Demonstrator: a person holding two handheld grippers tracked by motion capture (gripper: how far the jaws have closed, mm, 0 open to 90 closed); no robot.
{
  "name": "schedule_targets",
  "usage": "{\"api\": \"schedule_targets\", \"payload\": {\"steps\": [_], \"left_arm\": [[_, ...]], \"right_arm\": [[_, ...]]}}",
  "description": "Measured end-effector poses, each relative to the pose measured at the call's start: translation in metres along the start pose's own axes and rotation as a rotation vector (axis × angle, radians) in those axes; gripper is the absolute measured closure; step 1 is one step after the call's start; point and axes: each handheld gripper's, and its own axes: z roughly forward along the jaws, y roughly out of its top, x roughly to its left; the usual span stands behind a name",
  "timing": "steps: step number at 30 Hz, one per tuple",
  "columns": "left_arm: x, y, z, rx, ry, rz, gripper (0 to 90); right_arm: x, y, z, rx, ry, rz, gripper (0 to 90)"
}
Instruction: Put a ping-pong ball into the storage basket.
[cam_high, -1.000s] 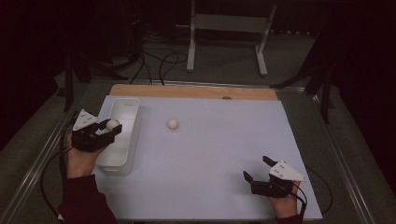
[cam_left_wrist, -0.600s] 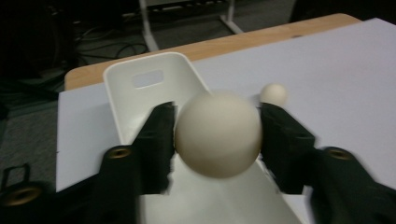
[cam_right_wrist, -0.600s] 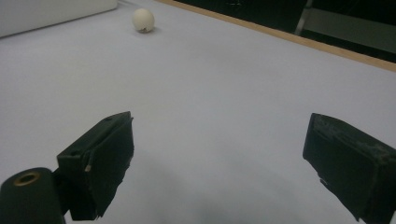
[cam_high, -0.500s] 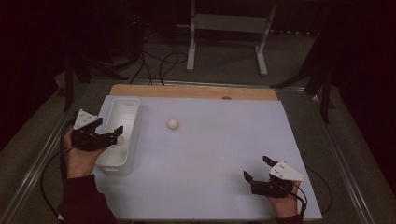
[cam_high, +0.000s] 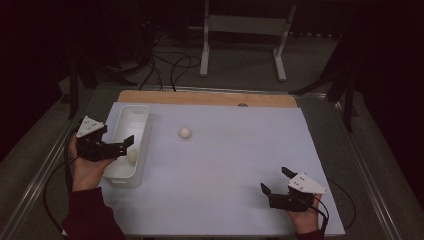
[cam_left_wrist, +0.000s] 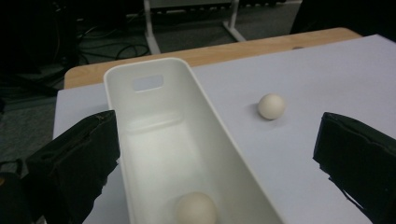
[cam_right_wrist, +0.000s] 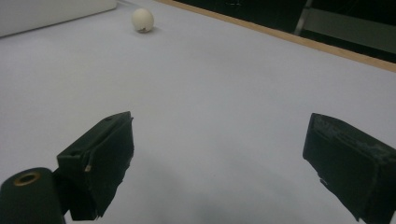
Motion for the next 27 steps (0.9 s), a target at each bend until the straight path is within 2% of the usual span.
{"api": "schedule_targets", "payload": {"steps": [20,27], "left_arm": [[-0.009,0.004,0.003,-0.013,-0.026,0.02,1.4],[-0.016,0.006,0.008,-0.014,-0.042,0.032,1.6]], "right_arm": [[-0.001,0.0,-0.001,0.0,-0.002,-0.005,8.5],[0.0,0.0,0.0,0.0,0.002,-0.001,8.5]]}}
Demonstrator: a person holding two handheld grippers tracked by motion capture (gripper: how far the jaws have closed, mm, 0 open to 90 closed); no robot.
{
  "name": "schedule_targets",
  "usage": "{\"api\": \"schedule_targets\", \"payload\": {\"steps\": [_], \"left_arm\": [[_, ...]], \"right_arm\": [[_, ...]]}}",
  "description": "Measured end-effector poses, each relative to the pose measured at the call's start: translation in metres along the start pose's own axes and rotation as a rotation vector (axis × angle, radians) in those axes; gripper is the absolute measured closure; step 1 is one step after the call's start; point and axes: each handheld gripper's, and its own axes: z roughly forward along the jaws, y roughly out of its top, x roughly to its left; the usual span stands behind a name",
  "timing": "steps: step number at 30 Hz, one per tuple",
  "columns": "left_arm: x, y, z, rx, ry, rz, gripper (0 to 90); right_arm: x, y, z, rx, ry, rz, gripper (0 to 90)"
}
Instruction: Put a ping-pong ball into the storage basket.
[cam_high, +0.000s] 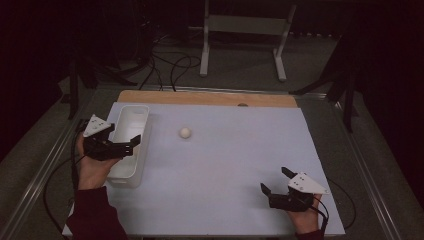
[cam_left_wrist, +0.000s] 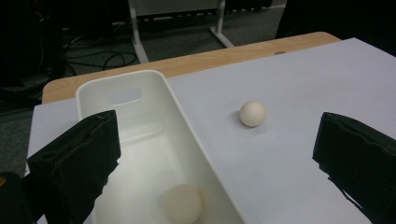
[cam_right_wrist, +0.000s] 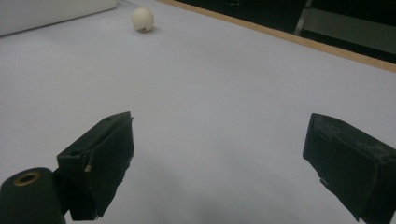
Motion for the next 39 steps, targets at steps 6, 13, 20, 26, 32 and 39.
{"api": "schedule_targets", "payload": {"steps": [6,13,20,26,32,39], "left_arm": [[-0.008,0.002,0.007,0.002,-0.01,0.018,1.6],[-0.02,0.004,0.016,0.013,-0.026,0.04,1.6],[-0.028,0.005,0.021,0.01,-0.037,0.056,1.6],[-0.033,0.006,0.024,0.001,-0.046,0.058,1.7],[-0.039,0.008,0.029,-0.003,-0.059,0.058,2.0],[-0.049,0.01,0.033,0.002,-0.07,0.078,2.2]], "right_arm": [[0.0,0.0,0.0,0.0,0.001,-0.001,8.4],[0.0,0.0,0.0,0.001,0.002,0.0,8.5],[0.0,0.0,0.001,0.001,0.003,-0.002,8.4],[0.0,0.0,0.001,0.004,0.003,-0.006,8.4],[0.001,0.0,0.002,0.005,0.007,-0.007,8.4],[0.0,0.0,0.002,0.007,0.004,-0.006,8.4]]}}
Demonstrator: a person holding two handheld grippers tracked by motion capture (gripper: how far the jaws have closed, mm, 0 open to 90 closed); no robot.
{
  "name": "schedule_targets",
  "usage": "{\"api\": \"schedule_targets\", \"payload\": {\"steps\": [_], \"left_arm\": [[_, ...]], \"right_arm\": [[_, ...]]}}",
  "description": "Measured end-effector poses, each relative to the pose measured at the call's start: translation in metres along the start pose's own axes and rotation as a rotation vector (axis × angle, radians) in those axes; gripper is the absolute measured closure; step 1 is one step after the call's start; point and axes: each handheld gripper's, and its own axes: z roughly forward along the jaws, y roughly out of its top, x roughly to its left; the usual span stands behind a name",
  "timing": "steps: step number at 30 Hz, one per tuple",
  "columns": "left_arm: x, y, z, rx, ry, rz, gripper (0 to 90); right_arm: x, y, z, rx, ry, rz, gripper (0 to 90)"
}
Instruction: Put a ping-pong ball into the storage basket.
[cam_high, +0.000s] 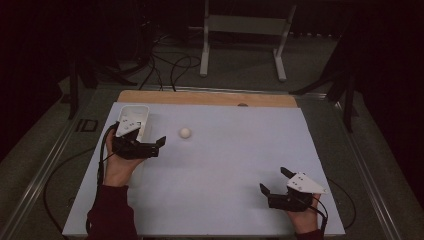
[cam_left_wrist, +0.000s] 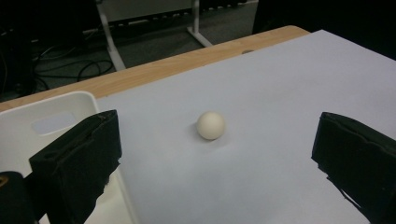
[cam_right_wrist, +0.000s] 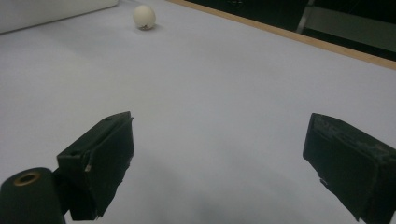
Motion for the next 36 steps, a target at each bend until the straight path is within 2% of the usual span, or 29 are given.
{"api": "schedule_targets", "payload": {"steps": [3,8,14,36], "left_arm": [[-0.004,0.002,0.002,-0.001,-0.004,0.002,2.6],[-0.012,0.004,0.007,0.018,-0.008,0.031,2.7],[-0.02,0.002,0.015,0.042,-0.015,0.048,1.2],[-0.029,0.004,0.037,0.043,-0.037,0.034,0.8]], "right_arm": [[0.0,0.0,0.0,-0.005,-0.001,0.004,8.4],[0.001,0.001,0.001,-0.002,0.001,-0.001,8.4],[0.001,0.001,0.002,-0.005,0.008,-0.001,8.4],[0.002,0.002,0.003,-0.003,0.01,-0.003,8.4]]}}
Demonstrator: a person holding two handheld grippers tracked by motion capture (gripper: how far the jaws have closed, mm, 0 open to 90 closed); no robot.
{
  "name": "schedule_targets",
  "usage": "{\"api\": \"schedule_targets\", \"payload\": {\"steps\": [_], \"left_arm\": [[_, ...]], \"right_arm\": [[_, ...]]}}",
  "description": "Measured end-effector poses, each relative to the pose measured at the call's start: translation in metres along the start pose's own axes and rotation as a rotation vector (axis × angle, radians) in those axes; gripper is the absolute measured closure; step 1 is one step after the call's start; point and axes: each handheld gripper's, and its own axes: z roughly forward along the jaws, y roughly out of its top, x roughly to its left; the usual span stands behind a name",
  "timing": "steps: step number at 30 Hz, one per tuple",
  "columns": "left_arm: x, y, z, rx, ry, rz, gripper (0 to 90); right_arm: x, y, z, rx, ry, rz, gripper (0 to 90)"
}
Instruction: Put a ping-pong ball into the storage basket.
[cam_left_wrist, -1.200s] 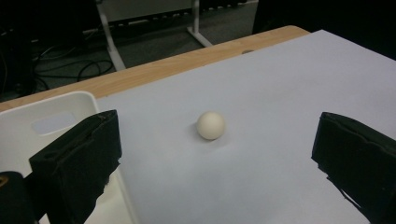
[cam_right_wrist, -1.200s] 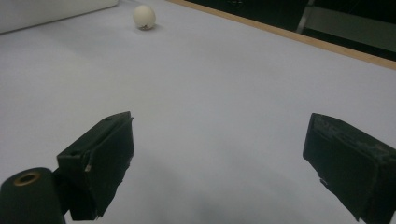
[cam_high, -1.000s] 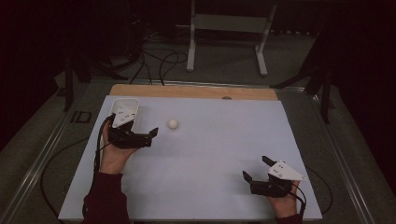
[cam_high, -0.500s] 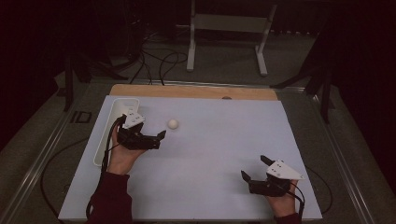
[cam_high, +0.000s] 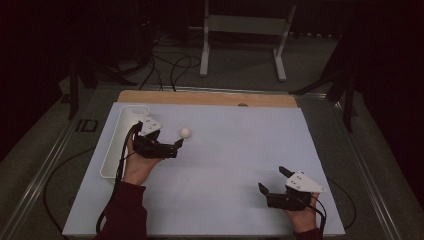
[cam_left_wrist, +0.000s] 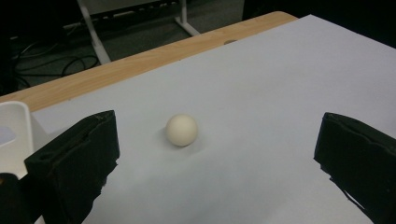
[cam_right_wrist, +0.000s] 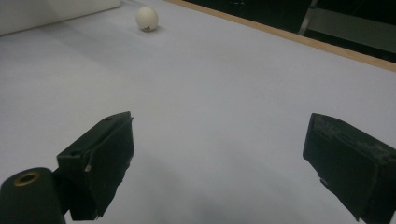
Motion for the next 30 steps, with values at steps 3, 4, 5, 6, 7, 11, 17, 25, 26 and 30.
{"api": "schedule_targets", "payload": {"steps": [3,4,5,6,7,11,17,25,26,30], "left_arm": [[-0.001,0.0,0.004,0.007,0.001,-0.002,0.8],[-0.001,0.0,0.005,0.008,0.002,-0.004,0.8],[-0.001,0.0,0.006,0.009,0.002,-0.006,0.8],[-0.001,0.0,0.006,0.009,0.002,-0.006,0.8],[-0.002,0.0,0.009,0.011,0.003,-0.005,0.8],[-0.004,0.0,0.014,0.017,0.0,-0.007,0.8],[-0.005,-0.002,0.022,0.027,-0.002,-0.013,0.8],[-0.005,-0.003,0.028,0.033,0.0,-0.016,0.7],[-0.004,-0.004,0.031,0.037,0.0,-0.022,0.8],[-0.003,-0.005,0.036,0.053,0.002,-0.022,0.8]], "right_arm": [[0.0,0.0,0.0,0.0,0.0,-0.001,8.5],[0.0,0.0,0.0,0.001,0.0,-0.001,8.4],[0.0,0.0,0.0,0.001,0.0,-0.001,8.5],[0.0,0.0,0.0,0.001,0.001,-0.001,8.5],[0.0,0.0,0.0,0.001,0.002,-0.001,8.4],[0.0,0.0,0.001,0.002,0.001,0.0,8.5],[0.0,0.0,0.001,0.002,0.003,0.0,8.4],[0.0,0.0,0.001,0.003,0.002,0.0,8.5],[0.0,0.0,0.001,0.003,0.001,0.001,8.5],[0.0,0.0,0.001,0.004,0.001,0.0,8.4]]}}
